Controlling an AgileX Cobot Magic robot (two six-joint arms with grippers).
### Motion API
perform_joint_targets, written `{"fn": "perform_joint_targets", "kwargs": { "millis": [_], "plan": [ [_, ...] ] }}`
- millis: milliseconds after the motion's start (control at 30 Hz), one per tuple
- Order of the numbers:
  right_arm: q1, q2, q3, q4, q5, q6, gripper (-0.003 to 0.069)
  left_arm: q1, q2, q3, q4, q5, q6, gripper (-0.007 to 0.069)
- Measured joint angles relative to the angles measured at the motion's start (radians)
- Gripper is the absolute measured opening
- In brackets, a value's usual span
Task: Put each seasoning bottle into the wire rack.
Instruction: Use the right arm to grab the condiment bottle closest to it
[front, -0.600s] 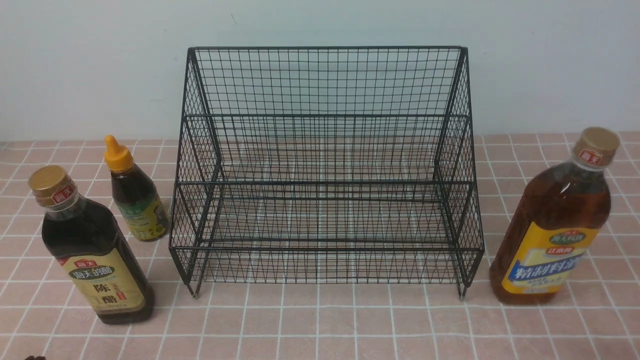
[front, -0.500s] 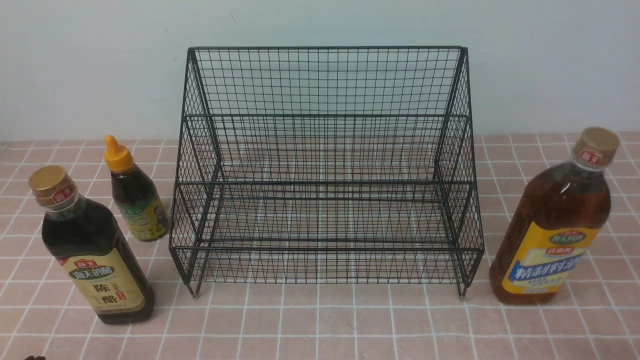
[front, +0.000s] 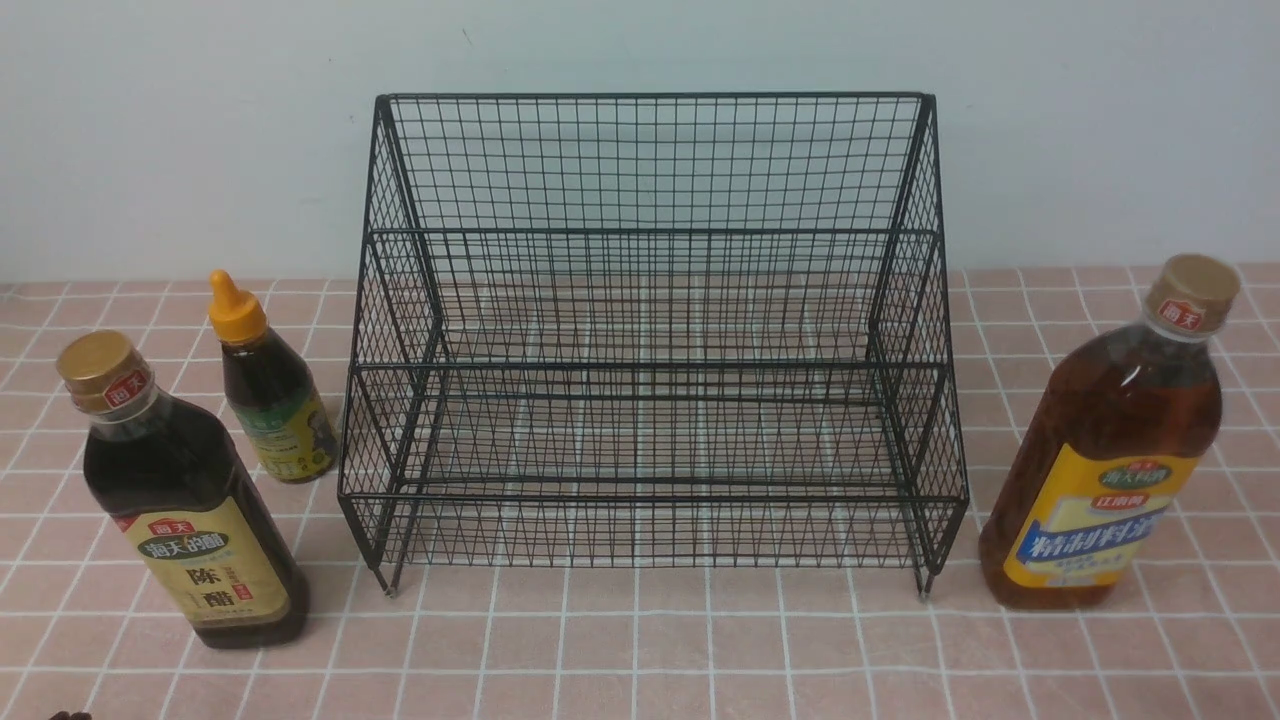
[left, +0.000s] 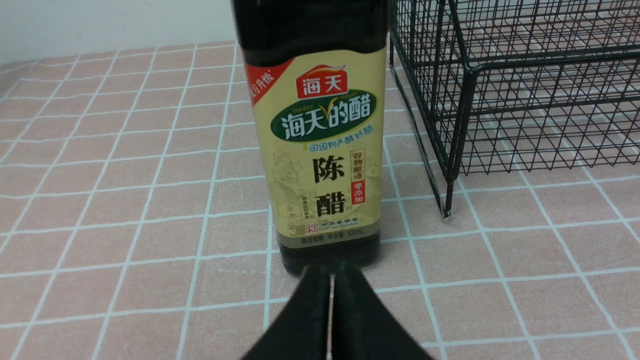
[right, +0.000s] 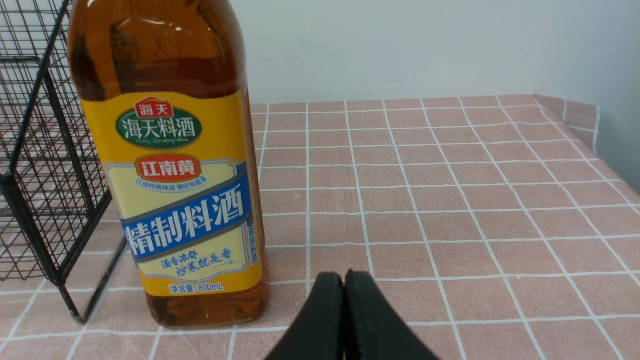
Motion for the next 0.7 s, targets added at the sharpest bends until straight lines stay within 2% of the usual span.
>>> {"fn": "perform_joint_targets", "kwargs": {
  "millis": [600,700],
  "plan": [
    [0.000,0.000,0.000,0.005,-0.008,0.000,-0.0015,0.000,0.000,0.000,0.000,0.000,0.000,-0.0007],
    [0.000,0.000,0.008,0.162,-0.157,0.044,-0.0015,0.000,0.000,0.000,0.000,0.000,0.000,-0.0007]
  ]
}}
